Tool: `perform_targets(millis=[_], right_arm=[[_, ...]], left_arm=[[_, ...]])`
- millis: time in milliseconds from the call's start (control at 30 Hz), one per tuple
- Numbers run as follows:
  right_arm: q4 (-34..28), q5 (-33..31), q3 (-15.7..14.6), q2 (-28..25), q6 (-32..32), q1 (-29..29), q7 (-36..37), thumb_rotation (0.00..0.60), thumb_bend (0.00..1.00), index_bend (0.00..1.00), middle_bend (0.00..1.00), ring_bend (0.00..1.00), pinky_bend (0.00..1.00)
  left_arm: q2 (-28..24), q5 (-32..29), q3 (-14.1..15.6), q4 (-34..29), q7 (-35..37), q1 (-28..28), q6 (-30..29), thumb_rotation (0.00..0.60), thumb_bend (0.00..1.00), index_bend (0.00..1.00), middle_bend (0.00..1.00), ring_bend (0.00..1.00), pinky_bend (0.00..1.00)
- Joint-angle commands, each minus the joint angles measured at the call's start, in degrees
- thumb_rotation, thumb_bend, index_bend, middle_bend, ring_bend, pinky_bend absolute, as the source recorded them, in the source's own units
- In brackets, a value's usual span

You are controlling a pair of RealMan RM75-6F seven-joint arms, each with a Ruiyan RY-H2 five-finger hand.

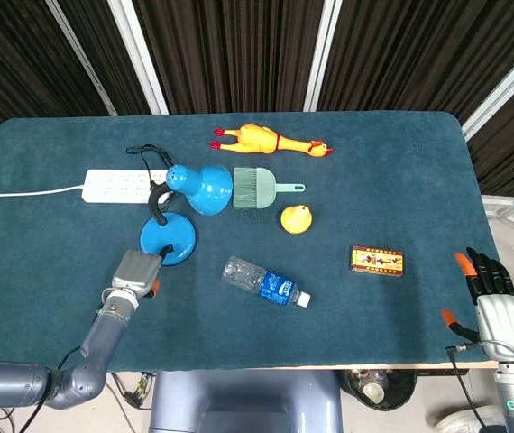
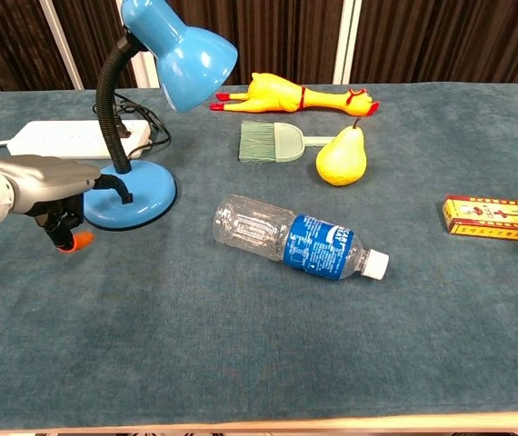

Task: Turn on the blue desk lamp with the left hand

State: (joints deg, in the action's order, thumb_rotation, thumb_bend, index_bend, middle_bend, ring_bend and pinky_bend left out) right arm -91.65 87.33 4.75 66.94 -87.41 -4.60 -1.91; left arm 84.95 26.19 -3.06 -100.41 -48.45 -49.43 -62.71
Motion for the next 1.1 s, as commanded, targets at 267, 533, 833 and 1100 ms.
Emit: perform_targets(millis=[267,533,833,1100], right_arm=[[0.0,0.0,0.0,0.0,-0.1,0.0,0.1,0.6,0.31,0.0,0.0,0.0,0.09],[0.1,0.0,0.1,0.0,-0.2,0.1,0.1,0.6,0.31,0.0,0.0,0.0,0.09],[0.1,0.0,0.2,0.0,-0.5,0.2,0.3,0.6,0.31,0.0,0.0,0.0,0.09],[0.1,0.2,0.0,0.0,-0.5,0.2,-0.2,0.6,0.31,0.0,0.0,0.0,0.09]], left_arm=[[0.5,0.3,0.8,0.1,0.6,0.0,0.1,0.6,0.47,0.15,0.92,0.88,0.93],[-0.5,5.9,-0.6,-1.1,3.7,0.6,-1.8,0.6,0.47,0.15,0.92,0.88,0.93],[-6.7,19.2,-1.8,-6.7,7.0,2.6,-7.9,0.6,0.19,0.0,0.42,0.44,0.54],[-15.3,33.9,7.7,-12.7,9.4,11.5,-16.3,0.6,0.05,0.0,0.0,0.0,0.08]])
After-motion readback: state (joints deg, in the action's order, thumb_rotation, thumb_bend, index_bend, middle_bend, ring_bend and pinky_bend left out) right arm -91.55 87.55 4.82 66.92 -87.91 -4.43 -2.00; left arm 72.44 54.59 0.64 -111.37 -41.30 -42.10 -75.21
